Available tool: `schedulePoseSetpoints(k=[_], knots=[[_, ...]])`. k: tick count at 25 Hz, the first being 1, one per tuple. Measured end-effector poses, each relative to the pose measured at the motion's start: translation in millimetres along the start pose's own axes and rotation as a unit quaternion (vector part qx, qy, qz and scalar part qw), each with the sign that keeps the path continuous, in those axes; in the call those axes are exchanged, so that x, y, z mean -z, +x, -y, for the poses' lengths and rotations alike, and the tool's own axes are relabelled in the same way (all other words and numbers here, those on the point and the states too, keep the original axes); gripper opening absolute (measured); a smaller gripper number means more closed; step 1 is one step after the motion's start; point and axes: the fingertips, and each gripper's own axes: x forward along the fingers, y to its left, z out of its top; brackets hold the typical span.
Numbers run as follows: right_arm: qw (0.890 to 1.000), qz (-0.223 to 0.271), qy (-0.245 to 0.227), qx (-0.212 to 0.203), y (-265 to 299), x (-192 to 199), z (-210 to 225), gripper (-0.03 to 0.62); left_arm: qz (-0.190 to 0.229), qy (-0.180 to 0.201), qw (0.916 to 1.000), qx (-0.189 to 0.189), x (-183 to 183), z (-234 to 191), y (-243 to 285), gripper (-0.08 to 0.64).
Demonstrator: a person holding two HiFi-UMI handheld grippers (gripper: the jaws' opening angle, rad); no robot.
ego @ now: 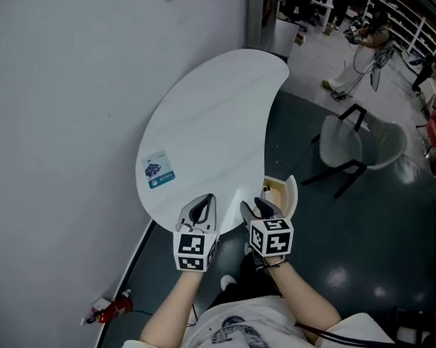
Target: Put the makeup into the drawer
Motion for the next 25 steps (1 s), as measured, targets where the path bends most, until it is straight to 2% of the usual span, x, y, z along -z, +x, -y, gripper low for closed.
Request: schedulePoseSetpoints(k=[11, 25], knots=[[0.994, 0.064, -0.063, -0.067, -55, -44, -85, 0.178, 0.048, -0.004, 0.997, -0.06, -35, -24, -85, 0.035], [0.982, 0.126, -0.095, -0.1, -89, -88, -127, 0.109, 0.077, 0.004, 0.9923, -0.097, -60, -29, -131, 0.035]])
